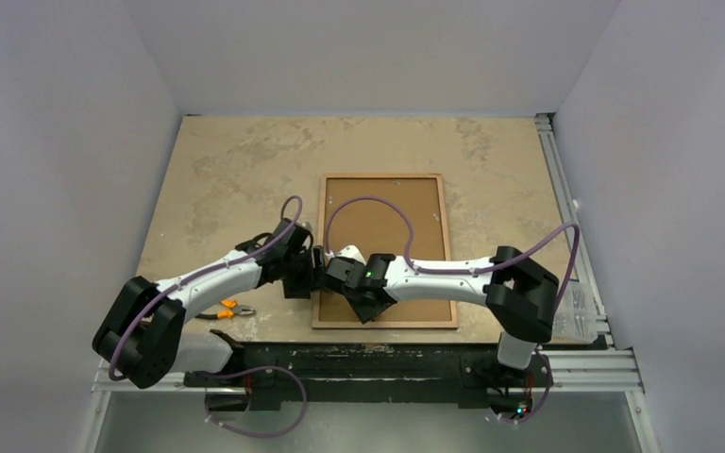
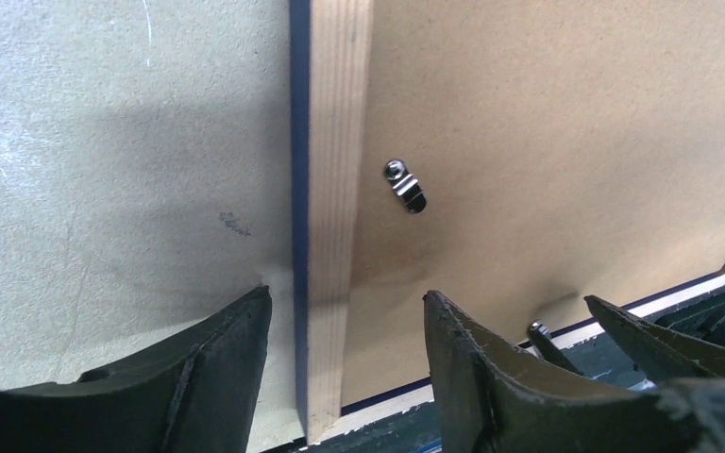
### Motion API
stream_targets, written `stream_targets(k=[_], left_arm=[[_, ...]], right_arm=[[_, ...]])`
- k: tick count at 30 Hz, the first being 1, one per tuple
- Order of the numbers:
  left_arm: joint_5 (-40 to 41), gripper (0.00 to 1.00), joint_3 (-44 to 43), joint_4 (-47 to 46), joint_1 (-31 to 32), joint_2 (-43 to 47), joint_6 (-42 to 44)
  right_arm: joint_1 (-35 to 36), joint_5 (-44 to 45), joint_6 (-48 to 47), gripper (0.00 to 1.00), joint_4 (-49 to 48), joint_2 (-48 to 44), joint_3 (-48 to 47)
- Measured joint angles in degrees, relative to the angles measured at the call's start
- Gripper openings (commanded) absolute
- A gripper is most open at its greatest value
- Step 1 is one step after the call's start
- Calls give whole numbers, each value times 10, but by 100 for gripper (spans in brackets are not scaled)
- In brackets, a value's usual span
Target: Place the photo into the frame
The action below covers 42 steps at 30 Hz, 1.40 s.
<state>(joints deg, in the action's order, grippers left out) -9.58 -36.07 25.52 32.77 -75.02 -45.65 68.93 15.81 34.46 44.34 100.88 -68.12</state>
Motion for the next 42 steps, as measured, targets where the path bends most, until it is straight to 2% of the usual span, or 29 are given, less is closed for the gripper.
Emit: stream_targets(k=[5, 10, 12, 15, 18, 23, 27, 31, 35, 42], left_arm=[[0, 64, -2, 0, 0, 0, 0], [-1, 63, -5, 2, 0, -5, 0], [-1, 60, -7, 3, 0, -7, 0], [0, 46, -9, 8, 0, -12, 2], [0, 38, -12, 6, -1, -21, 4], [-20, 36, -18, -17, 1, -45, 7], [-20, 22, -26, -20, 7, -58, 8], [-11, 13, -35, -18, 16, -67, 9], [-1, 9, -38, -12, 21, -67, 8], [5, 9, -51, 3, 23, -77, 9]], right_arm=[[5, 29, -5, 31, 16, 0, 0], [5, 53, -16, 31, 24, -4, 7], [5, 56, -23, 31, 23, -11, 14], [6, 55, -30, 30, 18, -16, 22], [6, 53, -32, 30, 16, -16, 23], [6, 48, -32, 30, 8, -19, 28], [5, 43, -32, 30, 7, -19, 28], [5, 42, -32, 30, 8, -19, 28], [5, 44, -36, 30, 10, -19, 28], [7, 49, -41, 28, 6, -30, 42]])
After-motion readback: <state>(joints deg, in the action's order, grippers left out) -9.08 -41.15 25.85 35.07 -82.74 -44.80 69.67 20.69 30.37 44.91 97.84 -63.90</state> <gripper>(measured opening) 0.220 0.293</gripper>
